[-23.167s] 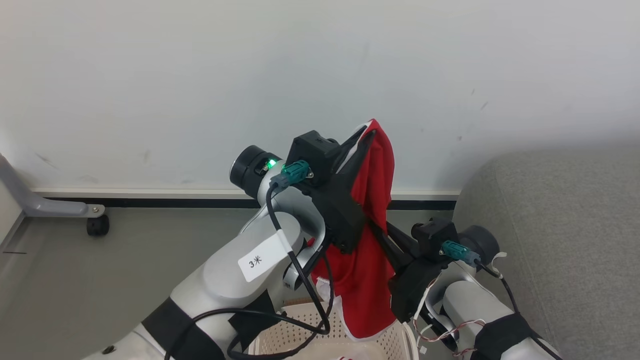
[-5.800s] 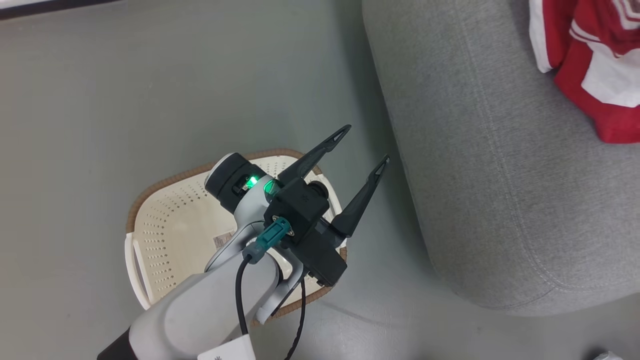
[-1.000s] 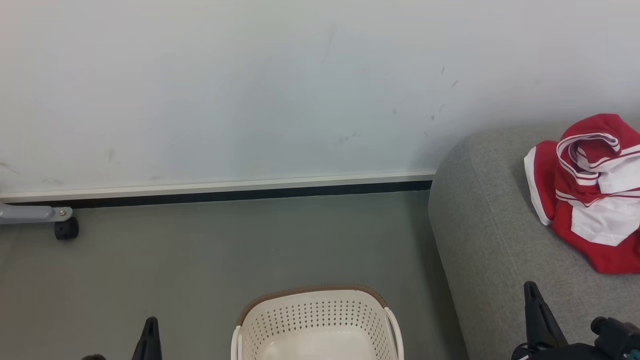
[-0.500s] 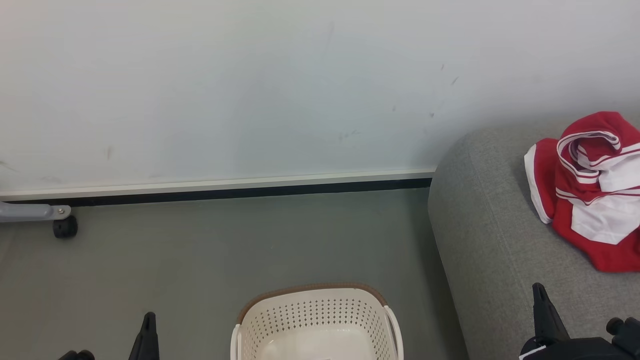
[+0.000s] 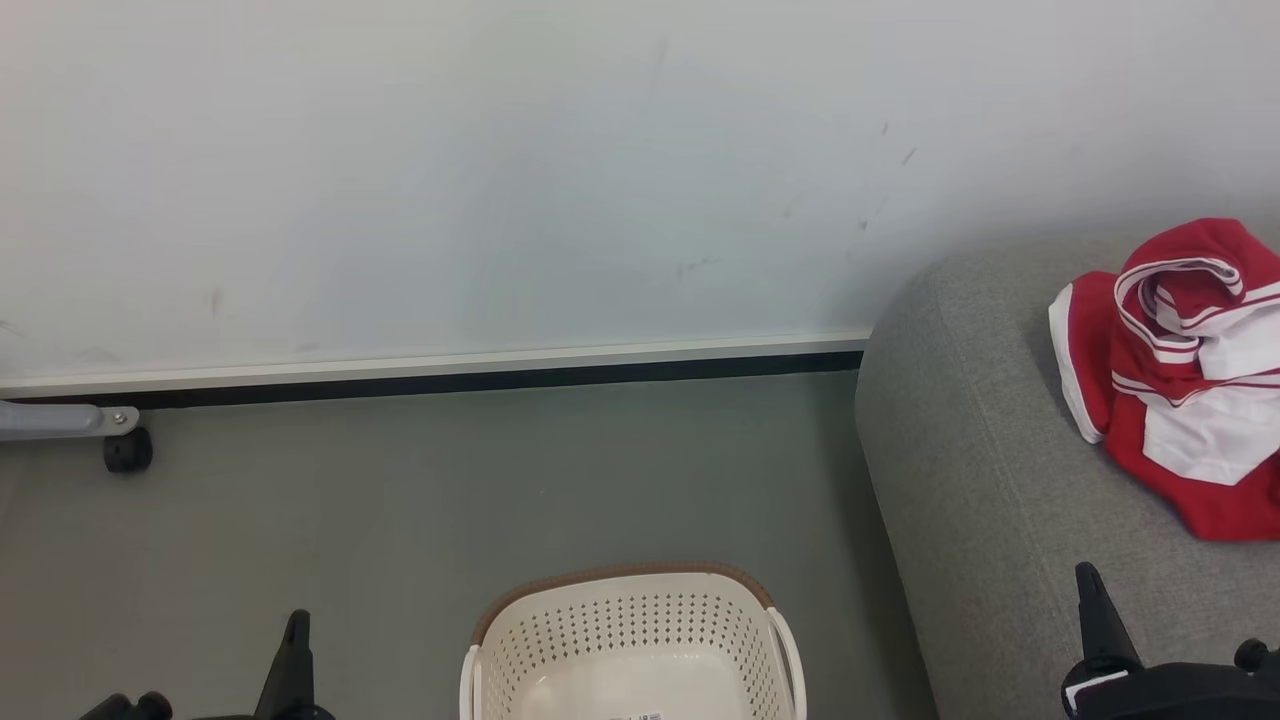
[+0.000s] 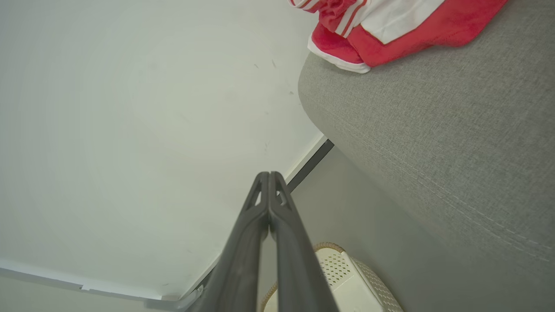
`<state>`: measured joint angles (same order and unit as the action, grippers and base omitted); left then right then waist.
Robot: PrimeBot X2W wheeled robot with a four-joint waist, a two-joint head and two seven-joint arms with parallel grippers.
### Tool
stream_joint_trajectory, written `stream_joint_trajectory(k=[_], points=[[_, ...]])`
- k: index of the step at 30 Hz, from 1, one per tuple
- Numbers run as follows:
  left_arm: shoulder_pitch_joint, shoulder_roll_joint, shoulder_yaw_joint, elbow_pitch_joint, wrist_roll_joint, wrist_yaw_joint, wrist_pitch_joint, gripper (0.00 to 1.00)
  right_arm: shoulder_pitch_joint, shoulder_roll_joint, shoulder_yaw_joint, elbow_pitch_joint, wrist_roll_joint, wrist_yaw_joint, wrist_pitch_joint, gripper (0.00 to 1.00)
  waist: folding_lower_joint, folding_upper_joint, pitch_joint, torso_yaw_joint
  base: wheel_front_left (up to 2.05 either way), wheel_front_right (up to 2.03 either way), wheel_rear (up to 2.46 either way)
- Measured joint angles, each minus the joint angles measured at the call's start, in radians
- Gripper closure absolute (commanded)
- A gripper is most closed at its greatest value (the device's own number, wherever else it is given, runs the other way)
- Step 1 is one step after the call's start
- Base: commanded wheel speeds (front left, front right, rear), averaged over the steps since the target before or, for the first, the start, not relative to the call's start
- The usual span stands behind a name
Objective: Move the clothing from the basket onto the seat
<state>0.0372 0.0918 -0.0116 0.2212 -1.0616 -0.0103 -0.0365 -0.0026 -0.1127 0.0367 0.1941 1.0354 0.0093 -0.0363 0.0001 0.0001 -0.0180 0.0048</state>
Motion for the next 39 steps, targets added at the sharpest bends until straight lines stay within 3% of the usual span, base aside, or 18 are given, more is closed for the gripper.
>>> stream_joint_trajectory(k=[39], points=[[-0.101,-0.042,0.092,0.064,-0.47,-0.098,0.133,1.0,-0.072,0.06,-0.151,0.092,0.5,0.097,0.133,1.0,-0.0002,0.0,0.018,-0.004,0.0,0.0,0.0]])
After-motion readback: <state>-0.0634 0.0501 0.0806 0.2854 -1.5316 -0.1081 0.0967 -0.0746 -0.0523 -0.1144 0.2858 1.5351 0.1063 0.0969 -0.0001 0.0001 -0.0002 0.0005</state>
